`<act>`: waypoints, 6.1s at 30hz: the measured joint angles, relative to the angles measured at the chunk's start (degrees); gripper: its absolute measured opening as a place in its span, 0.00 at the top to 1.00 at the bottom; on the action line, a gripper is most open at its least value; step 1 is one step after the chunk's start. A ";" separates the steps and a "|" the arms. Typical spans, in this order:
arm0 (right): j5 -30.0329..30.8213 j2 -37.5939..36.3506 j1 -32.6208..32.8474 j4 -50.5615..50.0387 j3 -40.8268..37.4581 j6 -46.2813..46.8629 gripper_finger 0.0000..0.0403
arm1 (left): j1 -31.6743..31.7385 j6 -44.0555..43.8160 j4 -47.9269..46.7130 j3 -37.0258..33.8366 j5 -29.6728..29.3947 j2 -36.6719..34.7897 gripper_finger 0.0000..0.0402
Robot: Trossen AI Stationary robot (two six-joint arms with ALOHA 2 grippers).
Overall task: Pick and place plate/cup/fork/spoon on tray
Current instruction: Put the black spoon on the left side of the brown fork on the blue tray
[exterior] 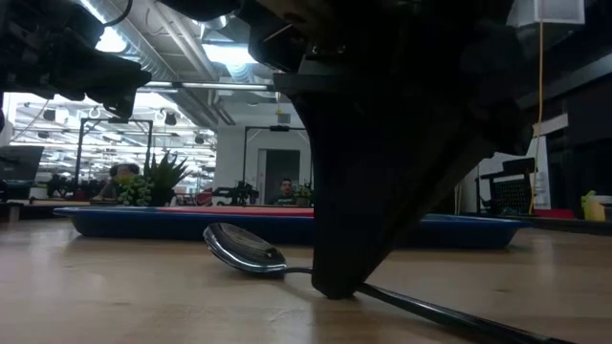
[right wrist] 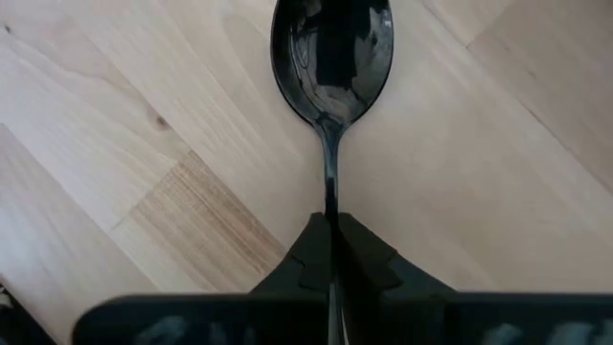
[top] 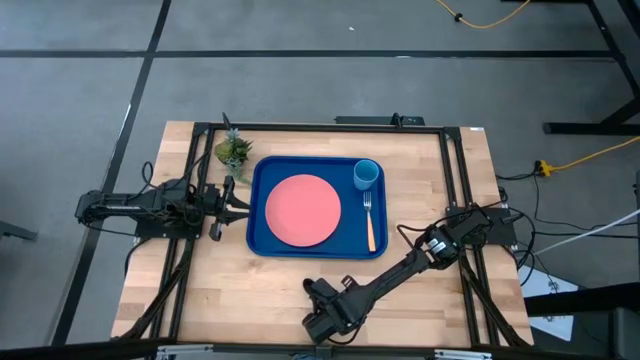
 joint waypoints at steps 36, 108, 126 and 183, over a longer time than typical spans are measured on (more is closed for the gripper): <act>0.07 0.00 0.02 1.13 0.13 0.00 0.98 | -0.02 0.00 -0.01 0.01 0.00 0.00 0.80; 11.22 -4.19 -2.90 -29.29 13.20 25.66 1.00 | -0.02 0.00 -0.02 0.02 -0.02 -0.02 0.80; 8.19 -9.43 -10.87 -32.28 5.14 21.34 1.00 | 0.00 0.00 -0.02 0.02 -0.02 -0.02 0.80; -0.95 -34.18 -24.22 13.24 -48.39 19.72 0.92 | 0.01 0.00 -0.02 0.02 0.00 0.01 0.80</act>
